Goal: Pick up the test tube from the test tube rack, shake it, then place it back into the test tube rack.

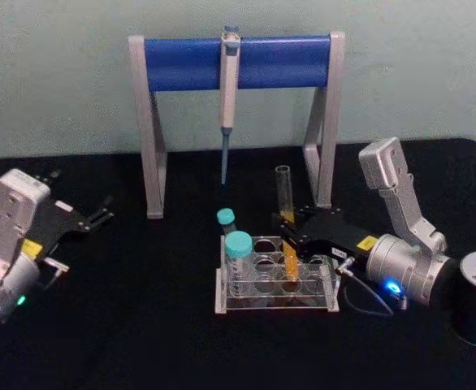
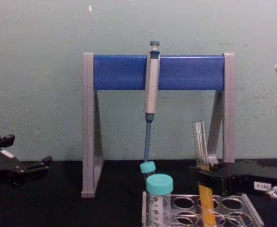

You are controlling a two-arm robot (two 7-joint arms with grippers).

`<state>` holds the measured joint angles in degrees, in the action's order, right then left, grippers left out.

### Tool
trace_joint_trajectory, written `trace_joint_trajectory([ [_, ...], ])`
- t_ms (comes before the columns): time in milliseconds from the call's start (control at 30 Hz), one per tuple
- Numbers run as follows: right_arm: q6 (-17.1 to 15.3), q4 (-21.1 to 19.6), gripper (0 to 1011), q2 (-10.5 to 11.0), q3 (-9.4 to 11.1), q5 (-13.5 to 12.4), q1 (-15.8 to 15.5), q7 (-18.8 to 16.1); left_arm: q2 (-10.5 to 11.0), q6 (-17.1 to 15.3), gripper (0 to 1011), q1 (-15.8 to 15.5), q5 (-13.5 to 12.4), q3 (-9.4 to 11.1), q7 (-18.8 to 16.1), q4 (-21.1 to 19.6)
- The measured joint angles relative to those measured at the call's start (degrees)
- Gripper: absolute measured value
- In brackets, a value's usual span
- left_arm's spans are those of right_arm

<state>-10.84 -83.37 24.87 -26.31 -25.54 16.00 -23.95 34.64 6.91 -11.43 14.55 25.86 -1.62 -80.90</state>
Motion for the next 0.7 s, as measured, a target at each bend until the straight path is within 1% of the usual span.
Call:
trace_joint_trajectory([
  [333, 2.7, -0.2, 229, -0.2, 0.4, 0.9, -1.1, -0.4, 0.0, 0.0, 1001, 0.0, 0.0, 0.0, 0.0, 0.0],
  [500, 5.1, -0.8, 229, -0.1, 1.0, 1.6, -2.5, -0.5, 0.0, 0.0, 1002, 0.0, 0.0, 0.0, 0.0, 0.0],
  [700, 8.3, -1.4, 229, -0.1, 2.2, 2.1, -4.7, -0.2, 0.0, 0.0, 1001, 0.0, 0.0, 0.0, 0.0, 0.0],
])
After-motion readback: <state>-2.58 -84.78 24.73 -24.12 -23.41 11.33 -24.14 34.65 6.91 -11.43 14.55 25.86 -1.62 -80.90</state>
